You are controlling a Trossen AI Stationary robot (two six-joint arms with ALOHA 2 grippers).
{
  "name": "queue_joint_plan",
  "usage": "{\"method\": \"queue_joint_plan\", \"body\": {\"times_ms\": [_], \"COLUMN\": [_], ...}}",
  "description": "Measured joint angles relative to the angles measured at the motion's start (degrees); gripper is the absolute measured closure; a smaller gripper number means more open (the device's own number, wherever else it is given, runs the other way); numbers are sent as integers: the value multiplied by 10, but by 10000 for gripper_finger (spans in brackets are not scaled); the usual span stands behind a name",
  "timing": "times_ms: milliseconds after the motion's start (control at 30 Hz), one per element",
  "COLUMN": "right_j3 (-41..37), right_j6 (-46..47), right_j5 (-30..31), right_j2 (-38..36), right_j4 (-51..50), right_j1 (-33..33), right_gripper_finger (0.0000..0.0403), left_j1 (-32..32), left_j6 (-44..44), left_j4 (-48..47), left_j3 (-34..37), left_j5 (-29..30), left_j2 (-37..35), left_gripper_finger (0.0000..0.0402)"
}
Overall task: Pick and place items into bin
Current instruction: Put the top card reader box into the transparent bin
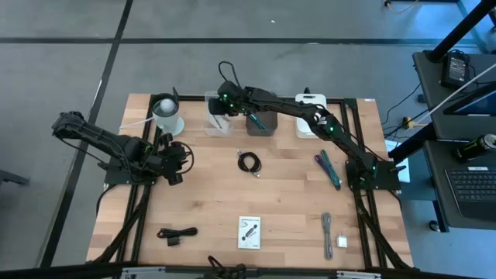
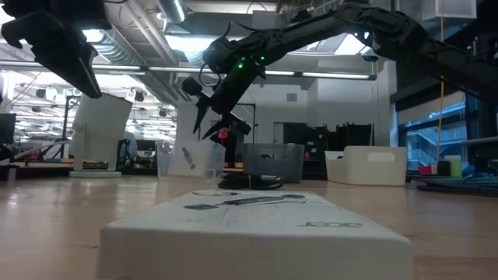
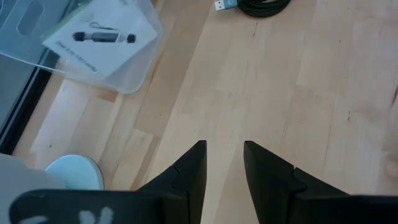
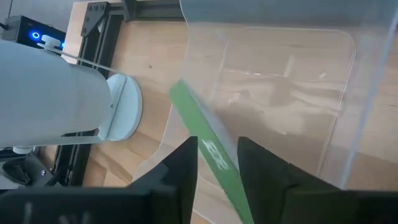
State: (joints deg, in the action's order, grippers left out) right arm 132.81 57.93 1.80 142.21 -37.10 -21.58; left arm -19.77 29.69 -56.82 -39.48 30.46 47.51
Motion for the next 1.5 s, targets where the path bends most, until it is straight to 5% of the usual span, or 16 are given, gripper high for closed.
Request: {"method": "queue_joint_plan", "body": {"times_ms": [900,1133,1500], "right_j3": [20,20,20], "right_j6": [-104,-250,-321], "right_j5": [-19,-69,-154], "right_j2": [-31,-28,-28], "right_j4": [-4,-6,25], "right_j1": [-22,-22,-39], "right_gripper_finger": [276,276,276], "left_j1": [0,0,1], "left_j6": [0,0,1], "left_j4": [0,0,0], "left_j3": [0,0,0], "left_j5": [6,15,16], "left_j2": [0,0,0], "left_gripper_finger": [300,300,300]}}
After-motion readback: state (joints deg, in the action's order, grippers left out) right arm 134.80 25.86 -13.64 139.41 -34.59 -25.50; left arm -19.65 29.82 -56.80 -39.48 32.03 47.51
